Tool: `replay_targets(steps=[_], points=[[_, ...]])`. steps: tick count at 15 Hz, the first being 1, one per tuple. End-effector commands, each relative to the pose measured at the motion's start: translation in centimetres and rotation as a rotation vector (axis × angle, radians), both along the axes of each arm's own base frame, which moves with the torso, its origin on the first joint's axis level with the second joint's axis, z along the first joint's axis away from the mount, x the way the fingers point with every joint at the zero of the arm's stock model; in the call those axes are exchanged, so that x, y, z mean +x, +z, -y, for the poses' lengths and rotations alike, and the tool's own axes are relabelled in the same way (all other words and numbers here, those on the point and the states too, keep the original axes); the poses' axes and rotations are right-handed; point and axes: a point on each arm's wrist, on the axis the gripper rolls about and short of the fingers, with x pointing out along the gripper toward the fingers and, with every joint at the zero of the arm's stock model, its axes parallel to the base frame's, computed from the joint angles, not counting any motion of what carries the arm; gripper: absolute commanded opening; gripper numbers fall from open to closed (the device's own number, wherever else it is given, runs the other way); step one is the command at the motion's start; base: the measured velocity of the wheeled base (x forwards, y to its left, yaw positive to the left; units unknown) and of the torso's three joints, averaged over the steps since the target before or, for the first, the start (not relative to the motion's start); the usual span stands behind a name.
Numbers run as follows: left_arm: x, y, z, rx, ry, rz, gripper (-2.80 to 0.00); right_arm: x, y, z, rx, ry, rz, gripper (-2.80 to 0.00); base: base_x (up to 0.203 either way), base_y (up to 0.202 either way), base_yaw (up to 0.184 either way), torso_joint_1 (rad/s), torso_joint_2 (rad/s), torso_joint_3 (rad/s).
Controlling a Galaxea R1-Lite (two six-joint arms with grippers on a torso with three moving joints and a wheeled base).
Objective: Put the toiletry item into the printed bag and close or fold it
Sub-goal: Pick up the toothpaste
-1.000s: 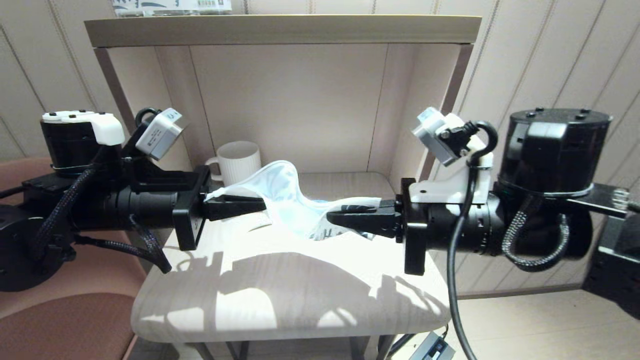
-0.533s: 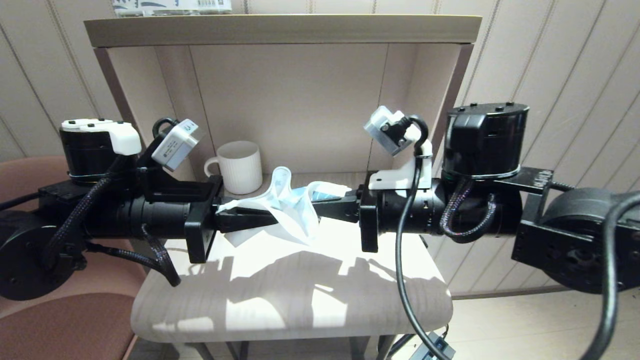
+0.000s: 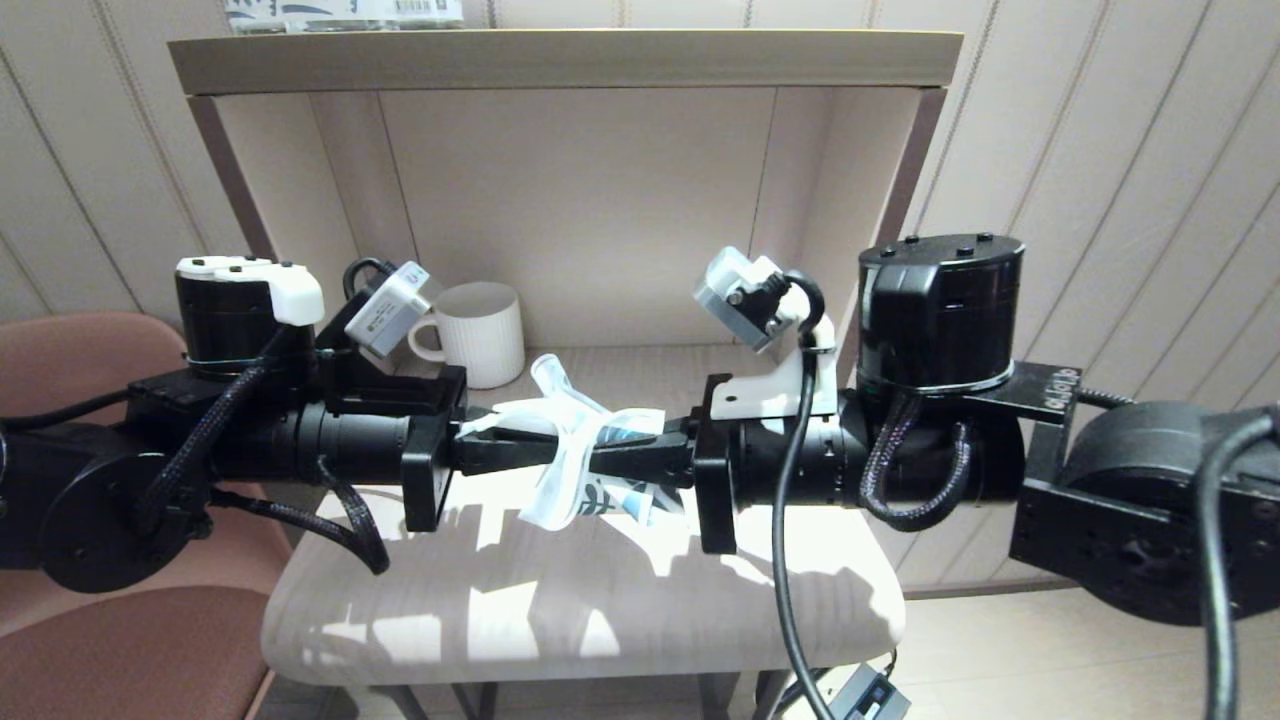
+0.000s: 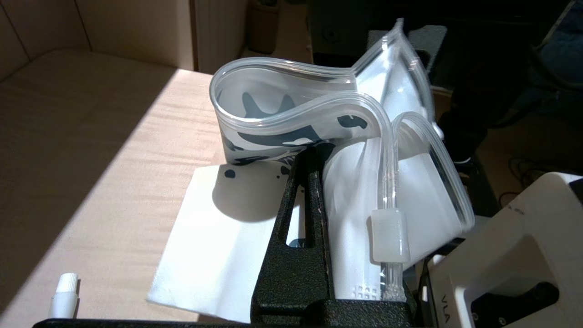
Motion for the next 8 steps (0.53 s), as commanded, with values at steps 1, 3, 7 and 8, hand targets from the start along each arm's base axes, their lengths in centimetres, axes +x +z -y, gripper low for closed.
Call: replay_targets(steps=[1,3,7,8], points=[[0.2,-0.3,0.11,0.002,-0.007,-0.006,-2.8,-0.74,0.34,0.01,0.008,0.018,0.007,-2.8,0.0,0.0,0.0,0.0,0.0,0.0],[0.21,-0.37,0.13,0.003,-0.008,-0.007,-2.8,-1.22,0.34,-0.22,0.008,0.032,0.006,-2.8,0.0,0.0,0.0,0.0,0.0,0.0],[0.02,-0.26,0.06,0.002,-0.008,-0.001,-2.8,-0.97,0.21,-0.05,0.005,0.022,0.003,-2.8,0.0,0.0,0.0,0.0,0.0,0.0],[-0.01,-0.2,0.04,0.001,-0.008,0.0,-2.8,-0.94,0.16,-0.08,0.004,0.022,0.002,-2.8,0.0,0.0,0.0,0.0,0.0,0.0]])
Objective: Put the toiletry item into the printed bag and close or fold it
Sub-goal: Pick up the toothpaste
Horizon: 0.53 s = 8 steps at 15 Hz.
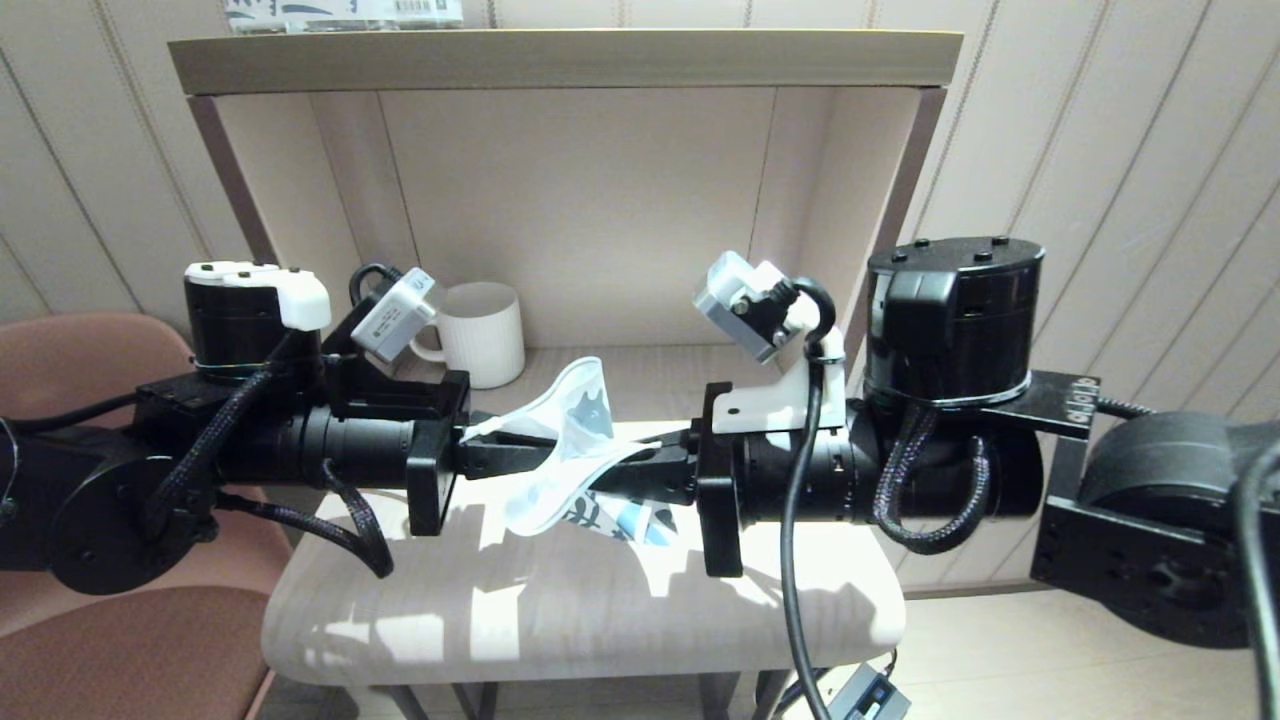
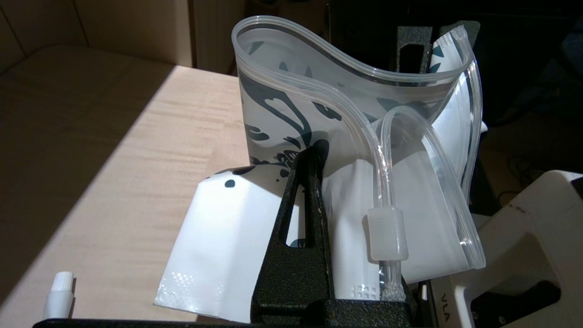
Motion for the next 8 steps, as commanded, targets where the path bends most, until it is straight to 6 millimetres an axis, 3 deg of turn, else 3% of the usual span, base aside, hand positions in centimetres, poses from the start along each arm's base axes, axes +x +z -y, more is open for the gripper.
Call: replay_targets(steps=[1,8], points=[[-0.1,0.2,-0.1,-0.005,-0.006,0.007,-2.8,0.0,0.1,0.0,0.004,0.002,0.003,-2.8,0.0,0.0,0.0,0.0,0.0,0.0],[0.1,0.2,-0.1,-0.004,-0.009,-0.002,-2.8,-0.1,0.2,1.0,0.006,-0.021,0.007,-2.8,0.0,0.0,0.0,0.0,0.0,0.0]])
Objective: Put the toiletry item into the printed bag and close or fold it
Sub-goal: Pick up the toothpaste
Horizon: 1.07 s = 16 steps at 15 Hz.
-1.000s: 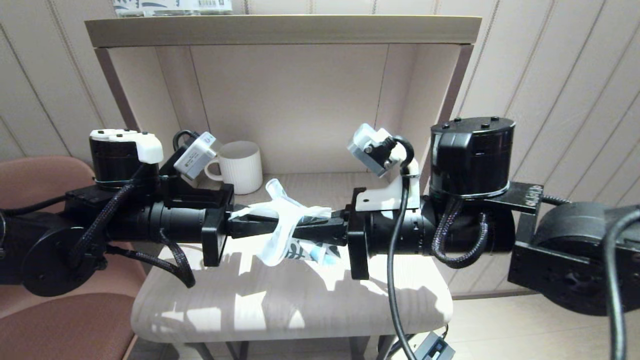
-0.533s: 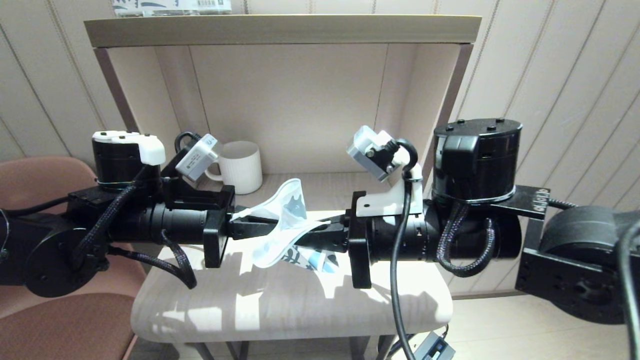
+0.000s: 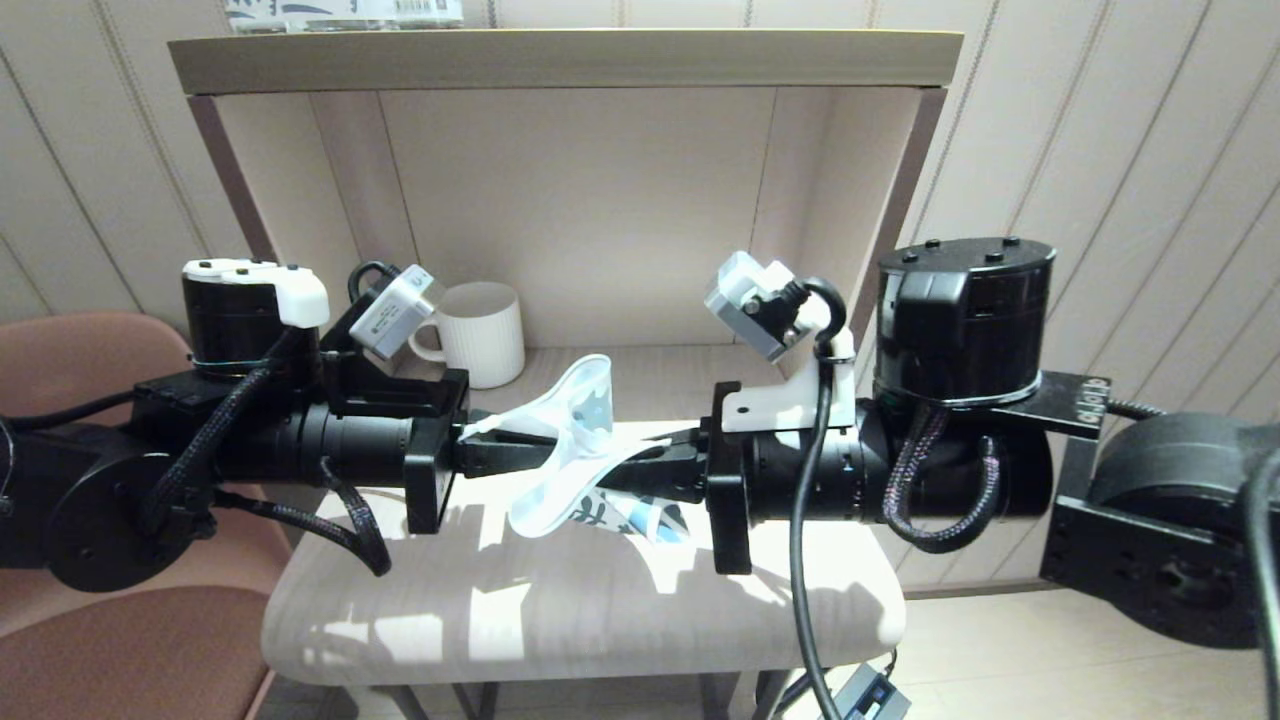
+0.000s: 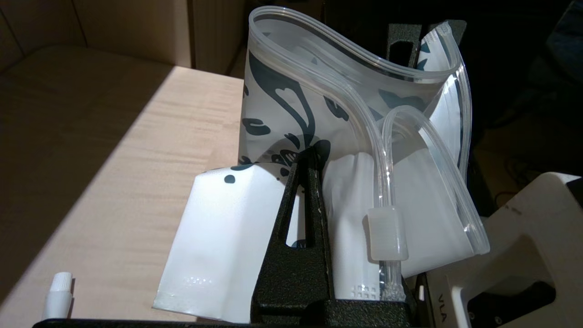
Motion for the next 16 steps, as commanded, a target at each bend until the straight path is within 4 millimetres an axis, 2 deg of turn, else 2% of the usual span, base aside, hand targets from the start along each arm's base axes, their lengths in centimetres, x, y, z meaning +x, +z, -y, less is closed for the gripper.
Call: replay_targets(steps=[1,4,7,8,13,16], points=[[0.1,0.1,-0.1,-0.003,-0.003,0.004,-2.8,-0.1,0.4,0.9,0.008,-0.015,0.01,-2.8,0.0,0.0,0.0,0.0,0.0,0.0],[0.2,0.6,-0.4,0.003,0.01,-0.024,-2.8,-0.4,0.4,2.1,0.008,-0.039,0.012,-2.8,0.0,0.0,0.0,0.0,0.0,0.0],[0.4,0.4,-0.3,0.006,0.012,-0.031,-2.8,-0.3,0.4,2.1,0.01,-0.041,0.012,-2.8,0.0,0.0,0.0,0.0,0.0,0.0],[0.5,0.3,-0.3,0.006,0.012,-0.031,0.0,-0.3,0.4,2.1,0.011,-0.04,0.014,-2.8,0.0,0.0,0.0,0.0,0.0,0.0],[0.5,0.3,-0.3,0.007,0.013,-0.022,0.0,-0.2,0.6,2.4,0.014,-0.051,0.019,-2.8,0.0,0.0,0.0,0.0,0.0,0.0],[0.9,-0.1,-0.9,0.013,0.035,-0.011,0.0,-0.3,1.2,3.9,0.023,-0.088,0.032,-2.8,0.0,0.0,0.0,0.0,0.0,0.0]])
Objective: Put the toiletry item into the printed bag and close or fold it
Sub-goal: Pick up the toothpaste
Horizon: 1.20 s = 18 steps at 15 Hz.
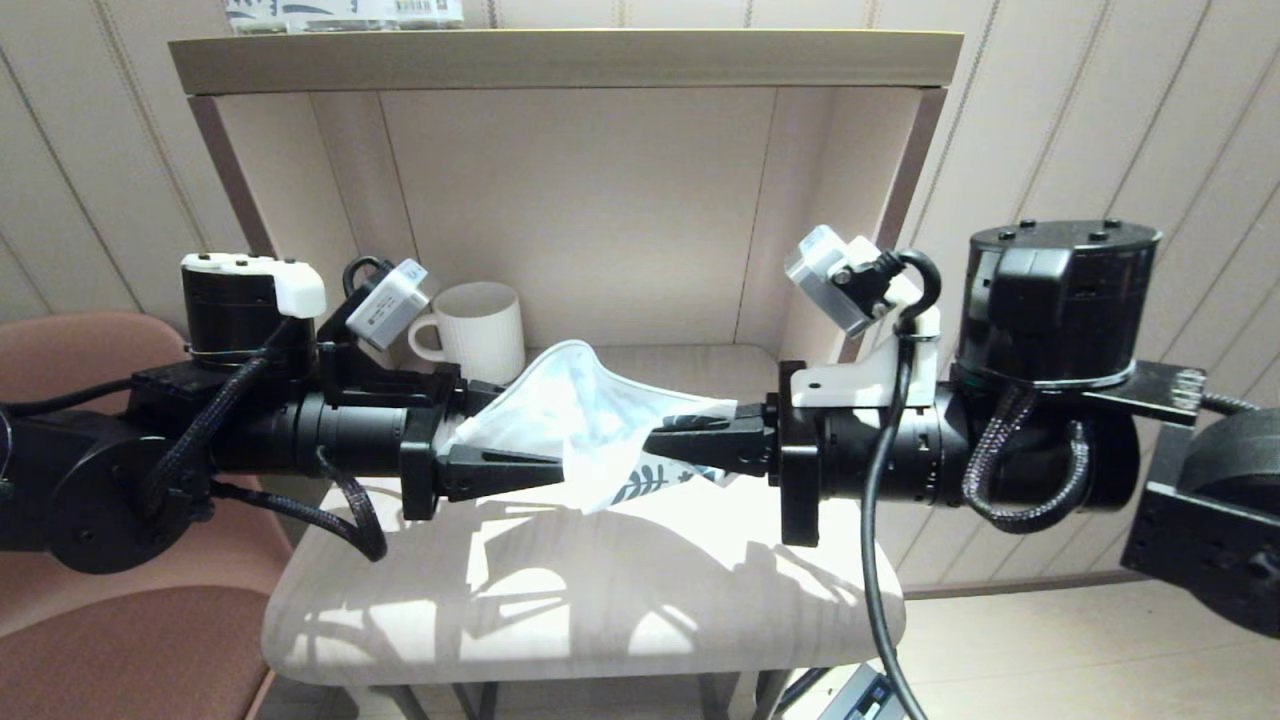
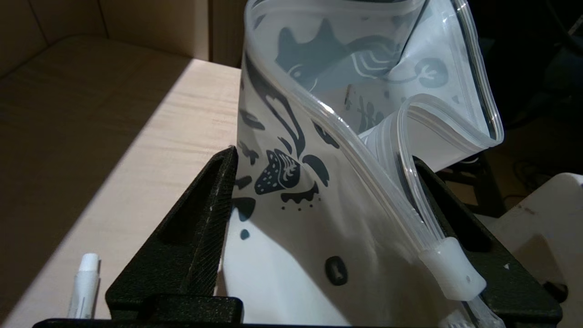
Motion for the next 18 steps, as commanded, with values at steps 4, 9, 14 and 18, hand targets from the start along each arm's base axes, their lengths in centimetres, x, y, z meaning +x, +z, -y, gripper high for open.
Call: replay_targets(steps=[4,9,14,18], points=[[1.3,-0.9,-3.9,0.016,0.118,0.034,0.0,-1.6,0.5,2.6,0.008,-0.029,0.029,-2.8,0.0,0.0,0.0,0.0,0.0,0.0],[0.5,0.0,-6.2,0.008,0.171,0.064,0.0,-2.1,-0.1,3.6,-0.01,-0.047,0.047,-2.8,0.0,0.0,0.0,0.0,0.0,0.0],[0.3,-2.3,-5.6,0.034,0.147,0.002,0.0,-0.9,-0.2,5.3,-0.02,-0.119,0.067,-2.8,0.0,0.0,0.0,0.0,0.0,0.0],[1.4,-3.9,-5.2,0.059,0.163,-0.029,0.0,-0.4,0.5,6.7,-0.001,-0.11,0.082,-2.8,0.0,0.0,0.0,0.0,0.0,0.0]])
